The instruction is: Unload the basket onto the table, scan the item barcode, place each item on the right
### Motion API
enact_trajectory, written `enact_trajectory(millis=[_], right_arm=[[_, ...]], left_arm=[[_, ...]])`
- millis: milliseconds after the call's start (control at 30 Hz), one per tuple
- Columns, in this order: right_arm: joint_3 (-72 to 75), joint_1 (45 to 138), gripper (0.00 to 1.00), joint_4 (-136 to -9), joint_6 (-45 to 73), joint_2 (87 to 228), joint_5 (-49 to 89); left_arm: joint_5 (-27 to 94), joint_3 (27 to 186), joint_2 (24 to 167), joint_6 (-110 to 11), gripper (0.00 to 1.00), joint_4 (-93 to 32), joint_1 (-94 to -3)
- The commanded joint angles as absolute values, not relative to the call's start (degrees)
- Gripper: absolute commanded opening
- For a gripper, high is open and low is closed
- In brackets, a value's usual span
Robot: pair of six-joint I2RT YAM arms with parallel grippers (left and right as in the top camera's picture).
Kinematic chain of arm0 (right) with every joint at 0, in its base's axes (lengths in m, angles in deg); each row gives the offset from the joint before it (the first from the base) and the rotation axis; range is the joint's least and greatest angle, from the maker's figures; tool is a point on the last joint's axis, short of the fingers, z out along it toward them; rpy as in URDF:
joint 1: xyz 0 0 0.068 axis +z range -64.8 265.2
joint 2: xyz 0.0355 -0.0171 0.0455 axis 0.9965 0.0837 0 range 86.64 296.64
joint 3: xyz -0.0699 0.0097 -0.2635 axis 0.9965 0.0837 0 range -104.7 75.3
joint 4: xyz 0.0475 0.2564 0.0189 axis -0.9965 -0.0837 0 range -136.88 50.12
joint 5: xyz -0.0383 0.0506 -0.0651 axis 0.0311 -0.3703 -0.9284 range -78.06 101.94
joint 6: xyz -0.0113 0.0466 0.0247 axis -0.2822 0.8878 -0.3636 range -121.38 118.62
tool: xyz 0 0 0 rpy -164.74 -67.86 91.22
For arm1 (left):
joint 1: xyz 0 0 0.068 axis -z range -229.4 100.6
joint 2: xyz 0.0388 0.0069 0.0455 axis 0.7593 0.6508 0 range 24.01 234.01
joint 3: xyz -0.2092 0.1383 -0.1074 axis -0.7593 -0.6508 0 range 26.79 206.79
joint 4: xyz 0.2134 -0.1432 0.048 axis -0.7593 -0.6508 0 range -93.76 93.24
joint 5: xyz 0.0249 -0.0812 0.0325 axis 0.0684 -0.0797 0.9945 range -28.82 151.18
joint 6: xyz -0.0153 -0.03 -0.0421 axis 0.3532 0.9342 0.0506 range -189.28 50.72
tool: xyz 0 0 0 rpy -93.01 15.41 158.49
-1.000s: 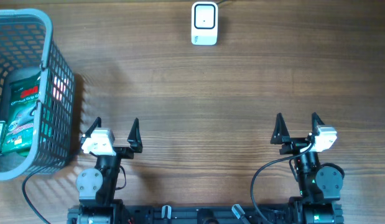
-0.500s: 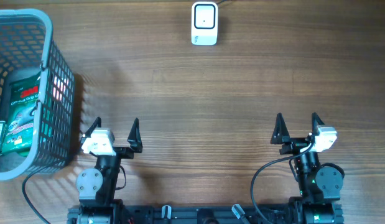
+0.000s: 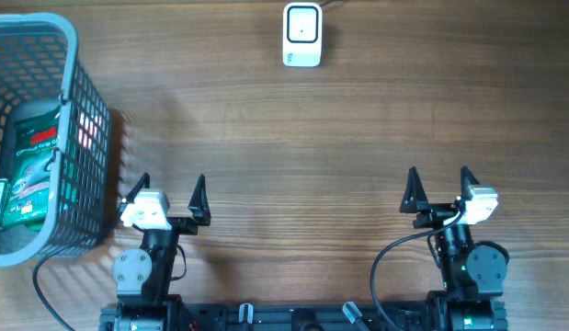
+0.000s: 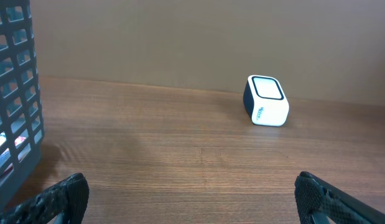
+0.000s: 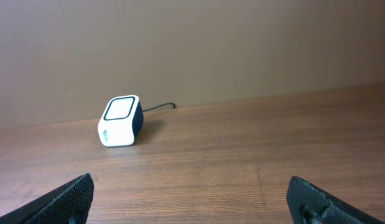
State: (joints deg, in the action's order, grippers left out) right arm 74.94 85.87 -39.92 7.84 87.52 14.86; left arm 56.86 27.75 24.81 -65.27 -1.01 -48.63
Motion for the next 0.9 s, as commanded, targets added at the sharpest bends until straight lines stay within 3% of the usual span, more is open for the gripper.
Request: enact_trajectory(millis=[0, 867], right_arm=[[75.0, 86.09, 1.0, -39.76, 8.49, 87.61, 14.12], [75.0, 86.11, 1.0, -39.76, 8.49, 87.61, 14.12]], left_arm=[[57.21, 27.11, 24.87, -64.5, 1.0, -0.83, -48.93], [55.68, 30.11, 25.24, -64.31, 1.0, -1.12, -48.93]])
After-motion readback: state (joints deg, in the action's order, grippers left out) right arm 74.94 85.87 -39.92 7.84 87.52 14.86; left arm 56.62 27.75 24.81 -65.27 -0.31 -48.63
